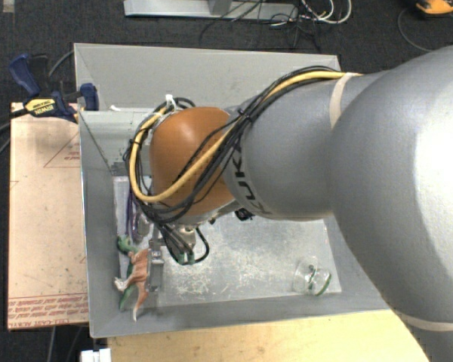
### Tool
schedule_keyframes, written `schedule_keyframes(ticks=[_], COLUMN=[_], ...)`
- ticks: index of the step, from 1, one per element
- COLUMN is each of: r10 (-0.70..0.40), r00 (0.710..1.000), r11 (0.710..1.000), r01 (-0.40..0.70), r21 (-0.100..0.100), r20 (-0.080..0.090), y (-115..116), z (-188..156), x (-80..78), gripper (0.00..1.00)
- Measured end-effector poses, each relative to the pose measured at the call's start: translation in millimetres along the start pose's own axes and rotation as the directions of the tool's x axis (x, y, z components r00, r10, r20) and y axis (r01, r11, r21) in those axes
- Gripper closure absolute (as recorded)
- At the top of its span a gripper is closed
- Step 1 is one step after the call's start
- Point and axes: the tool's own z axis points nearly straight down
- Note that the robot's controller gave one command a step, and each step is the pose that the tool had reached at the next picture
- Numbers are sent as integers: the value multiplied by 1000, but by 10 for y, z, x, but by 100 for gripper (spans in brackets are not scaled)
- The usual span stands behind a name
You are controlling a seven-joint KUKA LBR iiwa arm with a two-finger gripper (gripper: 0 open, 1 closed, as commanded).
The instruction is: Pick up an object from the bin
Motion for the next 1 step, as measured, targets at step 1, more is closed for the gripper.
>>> schedule_keyframes(ticks=[1], r10=[5], r00=[1000], r11=[1000], r01=[-5], r21=[-1], r20=[6], y=[-15], z=[-45], x=[-21], gripper=[0])
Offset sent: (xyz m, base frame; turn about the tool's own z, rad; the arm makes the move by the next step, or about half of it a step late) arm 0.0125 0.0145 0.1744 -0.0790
